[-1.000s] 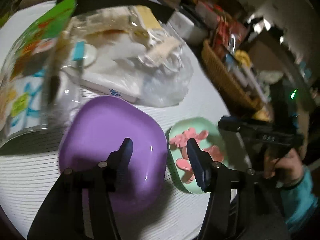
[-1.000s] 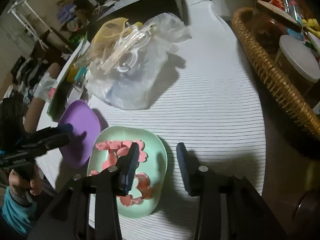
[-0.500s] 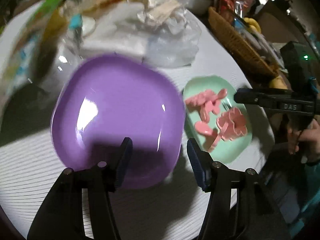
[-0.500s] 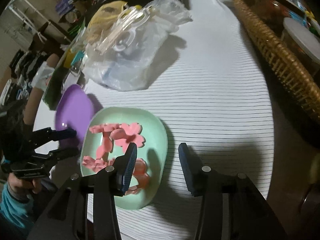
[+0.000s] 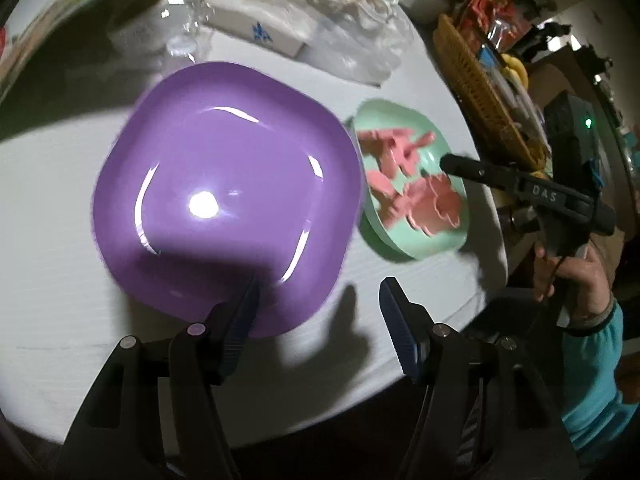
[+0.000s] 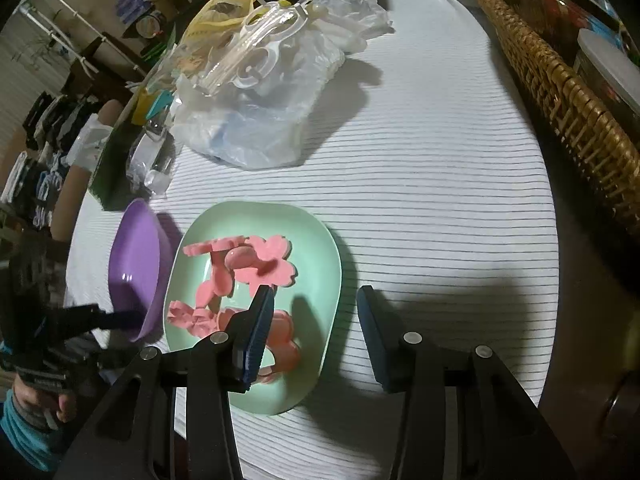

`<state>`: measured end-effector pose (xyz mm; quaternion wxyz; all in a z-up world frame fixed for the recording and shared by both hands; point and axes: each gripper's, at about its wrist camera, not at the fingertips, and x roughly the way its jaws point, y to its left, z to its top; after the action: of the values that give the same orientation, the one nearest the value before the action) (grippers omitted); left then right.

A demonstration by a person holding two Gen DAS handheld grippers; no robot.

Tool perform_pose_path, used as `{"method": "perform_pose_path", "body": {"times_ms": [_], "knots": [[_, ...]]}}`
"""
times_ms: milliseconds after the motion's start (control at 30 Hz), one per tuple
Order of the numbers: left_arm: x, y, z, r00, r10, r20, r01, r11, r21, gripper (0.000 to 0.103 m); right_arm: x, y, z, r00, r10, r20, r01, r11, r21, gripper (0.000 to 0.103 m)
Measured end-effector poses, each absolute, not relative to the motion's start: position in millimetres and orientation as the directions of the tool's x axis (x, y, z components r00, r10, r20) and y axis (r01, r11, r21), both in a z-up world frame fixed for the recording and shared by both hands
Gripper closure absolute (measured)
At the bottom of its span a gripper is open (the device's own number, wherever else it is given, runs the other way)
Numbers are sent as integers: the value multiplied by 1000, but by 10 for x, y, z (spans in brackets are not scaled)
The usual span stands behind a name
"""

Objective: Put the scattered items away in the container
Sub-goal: 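Move both tools to the rim of the mint-green plate, then grasp the mint-green plate rim with both tools and lift it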

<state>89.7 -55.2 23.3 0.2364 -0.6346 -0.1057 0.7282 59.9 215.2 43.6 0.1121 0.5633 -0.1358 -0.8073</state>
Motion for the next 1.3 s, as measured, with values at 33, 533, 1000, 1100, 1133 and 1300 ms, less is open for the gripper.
{"method": "perform_pose_path", "body": {"times_ms": [33,533,1000,1100,1133,1300], "knots": [[928,-520,243,-74,487,-871,-201,-862,-465,41,604,2156,431,-338,-335,-880,28,-938,346,58],[363,-60,647,-254,403,-880,-290,-899,-328,43,592,2179,421,-348,-344,-872,31,-934,356,58],[86,414,435,-122,279,-953,-447,-872,-198,80,591,2296,328,-313,-379,-871,-3,-916,400,80],[63,419,288,-67,242,-968,-430,-882,-191,80,595,2303,320,-309,-384,-870,1,-915,404,81],[72,417,258,-59,240,-969,-424,-885,-194,79,596,2308,320,-308,-387,-869,0,-914,407,81],[129,469,257,-67,244,-967,-429,-883,-193,86,597,2262,324,-303,-390,-869,30,-916,400,86]]}}
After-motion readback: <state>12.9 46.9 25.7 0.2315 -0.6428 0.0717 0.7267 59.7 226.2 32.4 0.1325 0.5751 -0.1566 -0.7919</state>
